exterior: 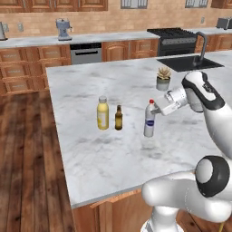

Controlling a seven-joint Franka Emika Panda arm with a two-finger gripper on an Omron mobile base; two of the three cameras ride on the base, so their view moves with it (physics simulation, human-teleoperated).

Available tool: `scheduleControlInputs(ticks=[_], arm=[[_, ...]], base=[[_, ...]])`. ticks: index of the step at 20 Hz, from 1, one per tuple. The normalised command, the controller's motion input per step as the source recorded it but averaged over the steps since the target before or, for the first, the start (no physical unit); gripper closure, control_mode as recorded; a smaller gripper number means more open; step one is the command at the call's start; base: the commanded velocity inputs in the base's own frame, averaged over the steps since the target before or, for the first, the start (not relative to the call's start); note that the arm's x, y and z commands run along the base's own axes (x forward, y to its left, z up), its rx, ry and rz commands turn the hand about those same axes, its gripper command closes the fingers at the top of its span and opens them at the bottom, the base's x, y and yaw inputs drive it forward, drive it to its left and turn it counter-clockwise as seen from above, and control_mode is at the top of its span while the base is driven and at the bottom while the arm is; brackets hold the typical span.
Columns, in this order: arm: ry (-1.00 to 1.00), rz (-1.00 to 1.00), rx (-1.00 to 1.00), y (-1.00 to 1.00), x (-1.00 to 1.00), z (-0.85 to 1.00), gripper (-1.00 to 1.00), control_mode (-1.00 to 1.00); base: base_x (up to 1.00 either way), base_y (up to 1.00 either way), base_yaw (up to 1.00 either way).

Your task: Place the drinks on the dining counter in a tight cluster.

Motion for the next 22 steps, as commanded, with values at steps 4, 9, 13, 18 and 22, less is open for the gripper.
scheduleControlInputs(ticks=[4,9,13,18,22], arm=[[0.00,0.01,0.00,-0.45,0.44,0.00,1.00,-1.00],[0.00,-0.02,0.00,-0.28,0.54,-0.04,1.00,-1.00],[-0.02,-0.06,0.00,-0.02,0.43,-0.22,1.00,-1.00],[-0.01,0.00,0.00,0.00,0.16,-0.15,1.00,-1.00],[0.00,0.00,0.00,0.00,0.00,-0.29,1.00,-1.00]], base=[[0.00,0.00,0.00],[0.00,0.00,0.00],[0.00,0.00,0.00],[0.00,0.00,0.00],[0.00,0.00,0.00]])
